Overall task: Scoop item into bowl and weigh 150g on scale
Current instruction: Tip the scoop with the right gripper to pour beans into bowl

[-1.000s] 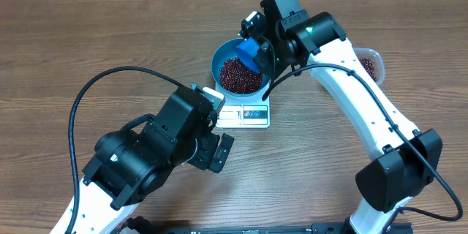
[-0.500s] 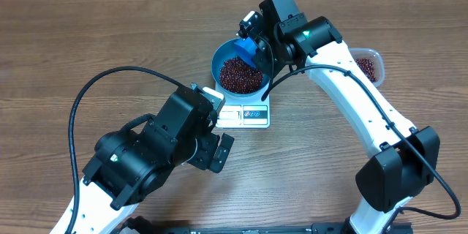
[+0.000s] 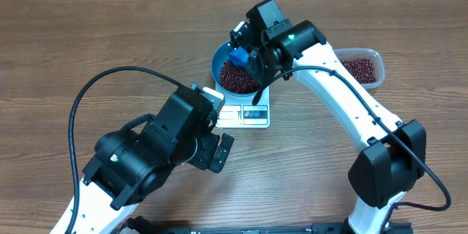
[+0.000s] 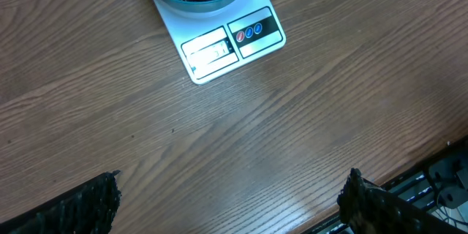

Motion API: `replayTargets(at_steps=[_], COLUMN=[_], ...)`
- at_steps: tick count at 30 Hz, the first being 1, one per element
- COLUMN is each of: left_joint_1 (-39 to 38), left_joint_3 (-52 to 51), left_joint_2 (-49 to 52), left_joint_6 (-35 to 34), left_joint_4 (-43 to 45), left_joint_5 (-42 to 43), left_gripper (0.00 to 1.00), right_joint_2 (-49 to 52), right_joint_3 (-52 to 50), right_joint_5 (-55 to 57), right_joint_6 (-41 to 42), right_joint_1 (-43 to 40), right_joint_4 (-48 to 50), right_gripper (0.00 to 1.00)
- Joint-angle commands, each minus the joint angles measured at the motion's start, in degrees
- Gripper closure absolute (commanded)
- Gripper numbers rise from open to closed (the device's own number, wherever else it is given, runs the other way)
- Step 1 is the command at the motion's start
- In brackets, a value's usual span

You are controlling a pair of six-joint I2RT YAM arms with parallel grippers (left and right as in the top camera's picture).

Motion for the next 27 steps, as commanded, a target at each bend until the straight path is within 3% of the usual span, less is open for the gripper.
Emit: replayTargets(at_steps=[1,7,17,27], left_joint_1=[0.09,0.09,0.09,0.09], left_joint_3=[0.7,0.7,0.72,0.7], left_joint_2=[-0.24,-0.24,-0.24,-0.24], left_joint_6=[0.9,0.9,0.9,0.9], left_joint_4=[0.04,0.04,0.04,0.04], left_joint_5=[0.22,0.22,0.22,0.22], left_gripper=[0.0,0.0,0.0,0.0], right_joint_2=[0.02,-0.04,-0.22,-2.62], right_joint_3=[-0.11,0.2,4.17,4.63], right_joint_5=[0.2,-0.24,-18.51,-18.32], right_joint_6=[0.02,5.03,6.03,7.82], right_joint_1=[0.26,-0.98,-6.58,-9.64], right_joint_4=[-0.55,-0.33,-4.11,-3.41], right_gripper=[0.96,0.96,0.96,0.96])
